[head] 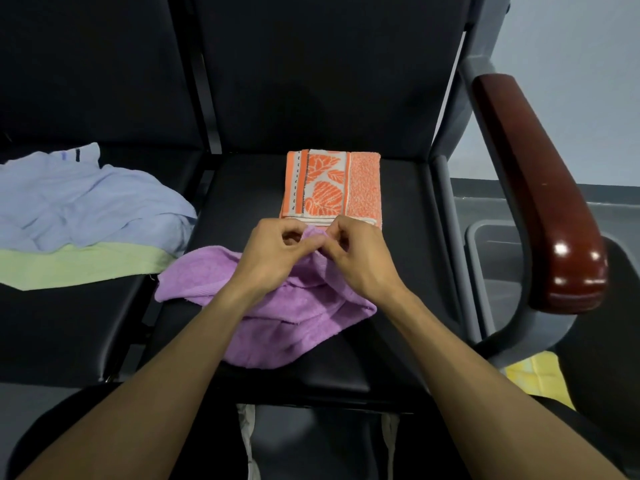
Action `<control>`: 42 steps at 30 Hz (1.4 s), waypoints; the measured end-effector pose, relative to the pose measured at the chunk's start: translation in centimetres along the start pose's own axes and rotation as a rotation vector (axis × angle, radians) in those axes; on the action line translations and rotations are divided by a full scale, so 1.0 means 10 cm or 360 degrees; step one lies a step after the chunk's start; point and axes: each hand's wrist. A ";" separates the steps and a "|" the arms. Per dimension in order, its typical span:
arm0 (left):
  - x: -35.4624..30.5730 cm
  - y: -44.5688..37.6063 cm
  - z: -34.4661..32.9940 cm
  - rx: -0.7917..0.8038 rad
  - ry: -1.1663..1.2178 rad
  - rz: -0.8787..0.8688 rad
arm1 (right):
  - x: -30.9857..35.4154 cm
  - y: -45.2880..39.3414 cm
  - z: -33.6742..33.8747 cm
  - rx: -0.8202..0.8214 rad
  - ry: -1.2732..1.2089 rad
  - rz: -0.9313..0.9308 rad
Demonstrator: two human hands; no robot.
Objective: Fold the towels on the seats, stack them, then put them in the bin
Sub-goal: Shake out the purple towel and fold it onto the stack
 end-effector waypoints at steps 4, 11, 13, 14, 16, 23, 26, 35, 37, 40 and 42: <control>0.06 -0.04 0.07 -0.0048 -0.0331 -0.0074 | -0.08 -0.07 0.13 0.0227 0.0270 0.0060; 0.25 -0.09 0.35 -0.0345 -0.0593 -0.0113 | -0.36 -0.02 0.28 0.0505 0.0984 0.0048; 0.29 -0.07 0.43 -0.0419 -0.0570 -0.0103 | -0.41 0.01 0.31 0.0492 0.0958 0.0042; 0.32 -0.06 0.47 -0.0450 -0.0569 -0.0092 | -0.42 0.02 0.34 0.0466 0.0886 0.0038; 0.36 -0.03 0.53 -0.0510 -0.0574 -0.0063 | -0.42 0.01 0.41 0.0404 0.0611 0.0027; 0.48 0.00 0.67 -0.0649 -0.0576 0.0117 | -0.39 0.08 0.44 0.0264 0.0142 0.0174; 0.48 -0.02 0.67 -0.0666 -0.0582 0.0172 | -0.44 0.08 0.44 0.0396 0.0518 0.0236; 0.48 -0.09 0.72 -0.0767 -0.0535 0.0260 | -0.41 0.00 0.58 0.0403 -0.0586 -0.0022; 0.49 -0.10 0.75 -0.0812 -0.0531 0.0264 | -0.49 -0.01 0.58 0.0440 -0.0061 0.0140; 0.51 -0.11 0.79 -0.0827 -0.0549 0.0301 | -0.59 -0.01 0.61 0.0657 0.0659 0.0123; 0.53 -0.11 0.79 -0.0837 -0.0555 0.0308 | -0.58 0.01 0.64 0.0782 0.0762 0.0087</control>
Point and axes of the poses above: each hand's wrist, its own y-axis away from the middle knuckle, its own z-axis out of the back of the hand, x = y × z, and after that the axes turned 11 degrees about -x, right-handed
